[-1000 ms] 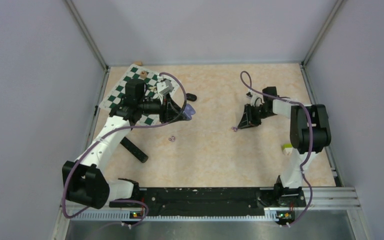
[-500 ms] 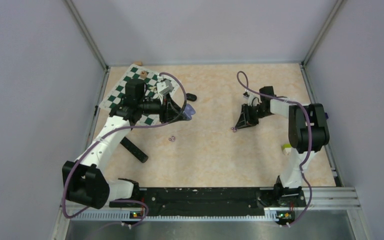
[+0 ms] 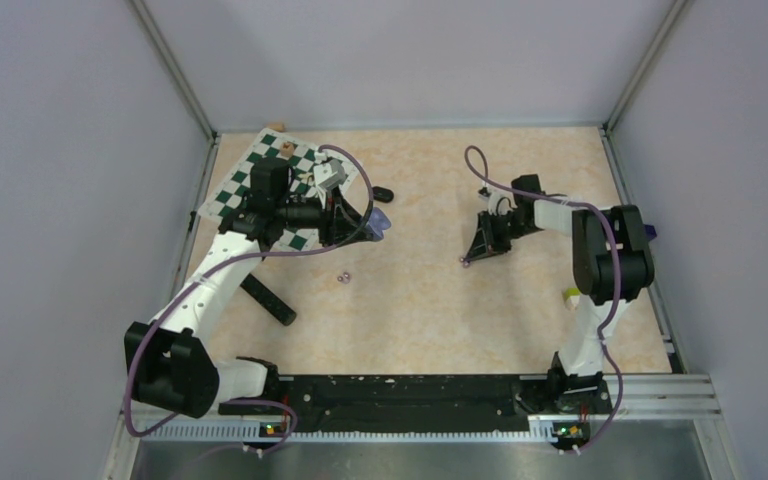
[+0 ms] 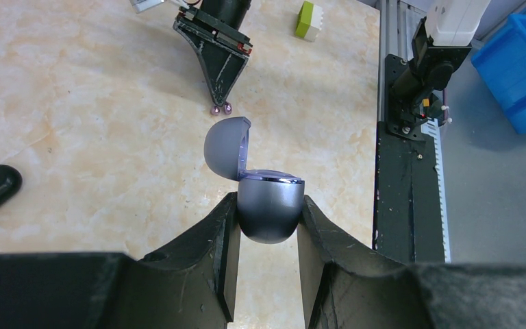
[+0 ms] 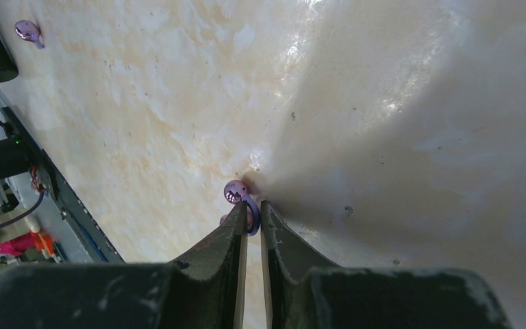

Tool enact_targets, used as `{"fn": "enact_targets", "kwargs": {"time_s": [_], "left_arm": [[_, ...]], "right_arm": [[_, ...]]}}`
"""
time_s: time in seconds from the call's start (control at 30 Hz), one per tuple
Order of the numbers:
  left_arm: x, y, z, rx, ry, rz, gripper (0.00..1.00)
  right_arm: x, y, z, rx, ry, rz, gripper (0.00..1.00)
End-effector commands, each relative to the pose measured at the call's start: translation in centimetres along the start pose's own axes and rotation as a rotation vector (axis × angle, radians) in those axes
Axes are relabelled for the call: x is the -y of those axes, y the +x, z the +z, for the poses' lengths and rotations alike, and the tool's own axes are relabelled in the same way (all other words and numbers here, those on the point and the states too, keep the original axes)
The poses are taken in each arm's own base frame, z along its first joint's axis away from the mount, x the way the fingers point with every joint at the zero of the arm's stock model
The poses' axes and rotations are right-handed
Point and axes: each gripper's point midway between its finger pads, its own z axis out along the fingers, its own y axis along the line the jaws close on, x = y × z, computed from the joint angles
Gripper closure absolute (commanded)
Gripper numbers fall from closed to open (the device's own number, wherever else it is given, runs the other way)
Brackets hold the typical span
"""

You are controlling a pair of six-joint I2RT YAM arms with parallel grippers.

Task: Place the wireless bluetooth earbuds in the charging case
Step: Pick up the right earbud from the center of the board.

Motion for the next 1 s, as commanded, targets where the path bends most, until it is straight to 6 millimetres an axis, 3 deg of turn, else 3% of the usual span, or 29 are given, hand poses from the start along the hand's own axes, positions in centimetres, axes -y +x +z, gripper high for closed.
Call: {"fn": "enact_targets", "kwargs": {"time_s": [0.0,0.27,0.63,0.73,0.83,0.97], "left_arm": [[0.5,-1.1,-0.4,0.028,0.001,0.062,1.00],[0.4,-0.9,-0.3,0.025,0.003,0.055,1.00],[-0.1,-0.1,0.4,0.019,0.039,-0.013,1.00],[-0.2,0.1,0.7,0.014,0.045,-0.027,1.00],[-0.2,0.3,0.8,0.013,0.046,-0.031,1.00],[-0.2,0.3,0.8,0.014,0.045,-0.032,1.00]], "right_arm": [[1.1,1.8,1.0,-0.058,0.034,-0.009,0.88],[-1.1,0.5,0.1,-0.016,-0.039,-0.031,0.90],[-6.4,-6.6,-6.8,0.259,0.015,-0.319,0.90],[-7.4,-7.6,-7.9,0.303,0.022,-0.354,0.90],[-6.9,-7.5,-8.1,0.307,0.059,-0.354,0.90],[-4.7,-6.0,-6.9,0.256,0.110,-0.337,0.85]]}}
